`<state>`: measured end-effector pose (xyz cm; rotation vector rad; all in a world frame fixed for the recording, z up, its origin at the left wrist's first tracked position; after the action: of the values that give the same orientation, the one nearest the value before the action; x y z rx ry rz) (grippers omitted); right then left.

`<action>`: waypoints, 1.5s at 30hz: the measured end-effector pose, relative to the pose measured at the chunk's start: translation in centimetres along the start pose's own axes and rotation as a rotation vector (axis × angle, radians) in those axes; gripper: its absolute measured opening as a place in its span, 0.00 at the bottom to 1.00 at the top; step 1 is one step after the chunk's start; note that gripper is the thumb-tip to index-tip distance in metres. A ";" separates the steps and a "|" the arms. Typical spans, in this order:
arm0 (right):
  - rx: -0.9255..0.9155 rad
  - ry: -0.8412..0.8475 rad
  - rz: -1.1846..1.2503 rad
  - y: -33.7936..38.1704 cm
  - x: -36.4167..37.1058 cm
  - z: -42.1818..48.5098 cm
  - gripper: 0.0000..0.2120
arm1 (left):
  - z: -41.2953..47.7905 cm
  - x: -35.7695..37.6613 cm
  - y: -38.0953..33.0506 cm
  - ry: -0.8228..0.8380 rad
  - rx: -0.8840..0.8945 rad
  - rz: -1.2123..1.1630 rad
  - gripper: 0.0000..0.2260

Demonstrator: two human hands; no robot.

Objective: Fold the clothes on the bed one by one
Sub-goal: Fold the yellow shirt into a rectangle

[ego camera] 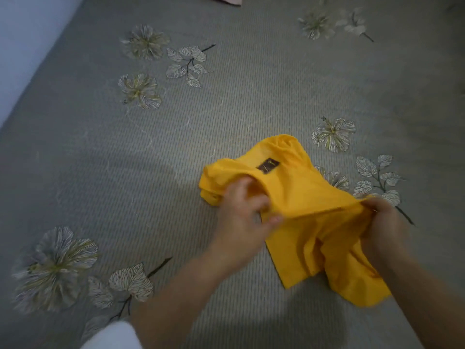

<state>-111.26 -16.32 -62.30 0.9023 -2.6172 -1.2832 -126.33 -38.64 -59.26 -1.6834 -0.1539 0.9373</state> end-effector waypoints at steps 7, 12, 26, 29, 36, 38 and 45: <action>-0.052 -0.224 -0.376 -1.3 -4.0 0.4 0.09 | -2.9 6.6 -1.1 0.332 0.048 0.218 0.20; -0.678 0.001 -0.791 0.8 2.0 -4.5 0.16 | -0.6 3.3 3.2 0.103 -0.113 0.288 0.23; -0.266 0.457 -0.296 5.1 3.3 -5.1 0.13 | 5.3 -2.3 -3.5 0.157 -0.214 -0.371 0.07; -0.301 0.524 -0.367 9.4 2.7 -8.3 0.16 | 5.7 -5.2 -8.4 0.177 -0.226 -0.372 0.11; -0.691 0.443 -0.909 19.1 -0.8 -18.8 0.11 | 3.6 -10.3 -21.1 0.387 -0.153 -0.257 0.15; -0.780 0.367 -0.959 21.8 -2.2 -21.2 0.15 | 2.9 -10.8 -25.1 0.405 -0.059 0.106 0.18; -0.621 -0.028 -1.455 26.0 -11.6 -21.6 0.19 | 2.0 -15.5 -36.1 -0.222 0.065 0.055 0.19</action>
<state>-106.90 -12.72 -27.04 2.6547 -1.0344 -2.0087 -125.05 -33.05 -20.31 -1.5282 -0.2241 1.1576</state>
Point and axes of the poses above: each hand's wrist, its own z-axis towards the middle knuckle, its own x-axis out of the palm, y = z × x, the point moved 7 cm from there along z, towards the middle knuckle, and after that the axes turned 11 degrees about y, right-handed, at the moved point
